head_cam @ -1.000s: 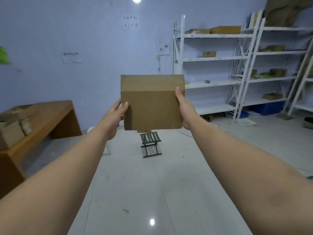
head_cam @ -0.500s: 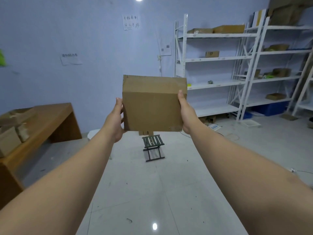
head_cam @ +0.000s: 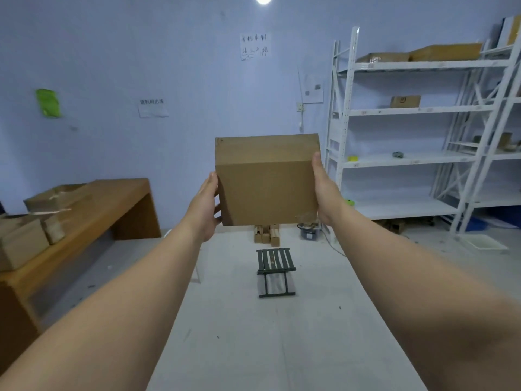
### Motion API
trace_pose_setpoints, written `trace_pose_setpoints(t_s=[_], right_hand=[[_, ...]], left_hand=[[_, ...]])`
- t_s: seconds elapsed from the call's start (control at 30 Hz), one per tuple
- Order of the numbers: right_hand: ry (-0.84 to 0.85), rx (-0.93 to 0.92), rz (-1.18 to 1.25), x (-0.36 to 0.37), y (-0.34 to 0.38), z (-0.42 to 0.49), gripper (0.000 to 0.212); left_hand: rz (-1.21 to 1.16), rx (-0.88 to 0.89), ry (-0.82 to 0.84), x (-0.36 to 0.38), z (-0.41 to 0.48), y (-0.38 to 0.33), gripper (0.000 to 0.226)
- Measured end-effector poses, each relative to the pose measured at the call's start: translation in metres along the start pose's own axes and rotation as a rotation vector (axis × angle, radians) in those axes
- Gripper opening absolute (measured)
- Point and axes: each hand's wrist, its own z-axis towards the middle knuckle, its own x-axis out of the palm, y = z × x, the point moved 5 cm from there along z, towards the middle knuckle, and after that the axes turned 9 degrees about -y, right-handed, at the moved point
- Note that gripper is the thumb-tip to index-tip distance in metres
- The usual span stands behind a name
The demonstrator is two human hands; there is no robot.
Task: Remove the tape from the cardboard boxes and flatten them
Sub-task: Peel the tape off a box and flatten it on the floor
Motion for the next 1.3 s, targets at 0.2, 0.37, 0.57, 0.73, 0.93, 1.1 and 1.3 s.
trace_pose_setpoints(t_s=[0.2,0.37,0.57,0.73,0.93,1.1,1.3], right_hand=[[0.009,0.019,0.018,-0.019,0.0,0.086,0.09],[0.018,-0.013,0.026,-0.023,-0.001,0.144,0.087],[0.048,-0.001,0.026,-0.019,-0.014,0.21,0.081],[-0.015,0.053,-0.027,-0.012,-0.046,0.276,0.093],[-0.078,-0.012,-0.064,0.011,-0.06,0.381,0.107],[-0.125,0.03,-0.076,0.033,-0.082,0.462,0.124],[-0.115,0.065,-0.033,0.063,-0.108,0.542,0.112]], left_hand=[[-0.016,-0.015,-0.082,0.054,0.073,0.005,0.04],[-0.029,-0.03,-0.11,0.078,0.126,0.013,0.037],[-0.025,-0.017,-0.095,0.1,0.198,0.023,0.046],[0.061,-0.017,-0.037,0.115,0.278,0.042,0.045],[0.052,-0.006,0.06,0.133,0.395,0.047,0.034],[0.033,-0.038,0.06,0.134,0.472,0.05,0.045],[0.044,-0.041,0.027,0.125,0.552,0.054,0.054]])
